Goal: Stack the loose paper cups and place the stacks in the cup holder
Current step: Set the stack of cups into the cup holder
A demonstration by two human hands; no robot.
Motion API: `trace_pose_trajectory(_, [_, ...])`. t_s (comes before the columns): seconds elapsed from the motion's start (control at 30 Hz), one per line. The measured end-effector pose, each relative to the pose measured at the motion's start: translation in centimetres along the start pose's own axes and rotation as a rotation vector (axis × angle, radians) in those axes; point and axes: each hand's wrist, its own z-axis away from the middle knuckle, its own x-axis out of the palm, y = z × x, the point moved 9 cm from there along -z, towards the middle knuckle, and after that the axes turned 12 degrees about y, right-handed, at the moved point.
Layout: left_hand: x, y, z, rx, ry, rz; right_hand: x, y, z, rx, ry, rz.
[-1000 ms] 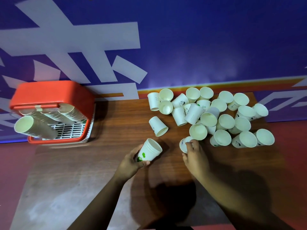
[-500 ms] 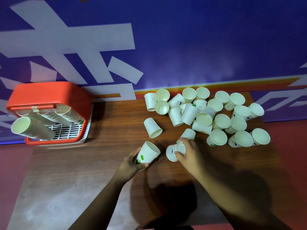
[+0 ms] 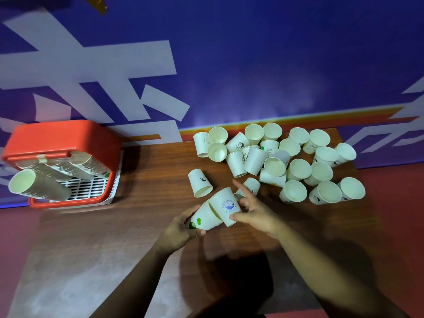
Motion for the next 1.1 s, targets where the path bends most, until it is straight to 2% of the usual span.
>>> trace_pose_trajectory(0.1, [-0.2, -0.6, -0.1, 0.003, -0.008, -0.062, 0.1, -0.3, 0.5, -0.034, -0.063, 0.129])
trace_pose_trajectory(0.4, [0.0, -1.0, -0.3, -0.029, -0.013, -0.073, -3.8, -1.0, -0.4, -0.108, 0.332, -0.198])
trace_pose_trajectory(0.47, [0.2, -0.8, -0.3, -0.042, -0.002, -0.030, -3.8, -1.1, -0.4, -0.141, 0.377, -0.185])
trace_pose_trajectory(0.7, [-1.5, 0.1, -0.7, -0.051, 0.099, 0.142, -0.1, -2.7, -1.0, -0.328, 0.238, 0.108])
trace_pose_trajectory(0.8, [-3.2, -0.4, -0.3, -0.038, 0.119, 0.118, 1.8, -3.5, -1.5, -0.352, 0.115, 0.250])
trace_pose_trajectory(0.9, [-4.4, -1.2, 0.4, -0.009, 0.071, 0.018, 5.2, -3.6, -1.9, -0.303, -0.062, 0.336])
trace_pose_trajectory(1.0, [-6.5, -2.2, 0.8, -0.028, 0.119, 0.022, 8.2, -4.2, -2.4, -0.276, -0.095, 0.329])
trace_pose_trajectory(1.1, [-9.3, -3.2, 1.3, -0.083, 0.227, 0.130, 10.2, -5.5, -3.3, -0.220, -0.065, 0.200])
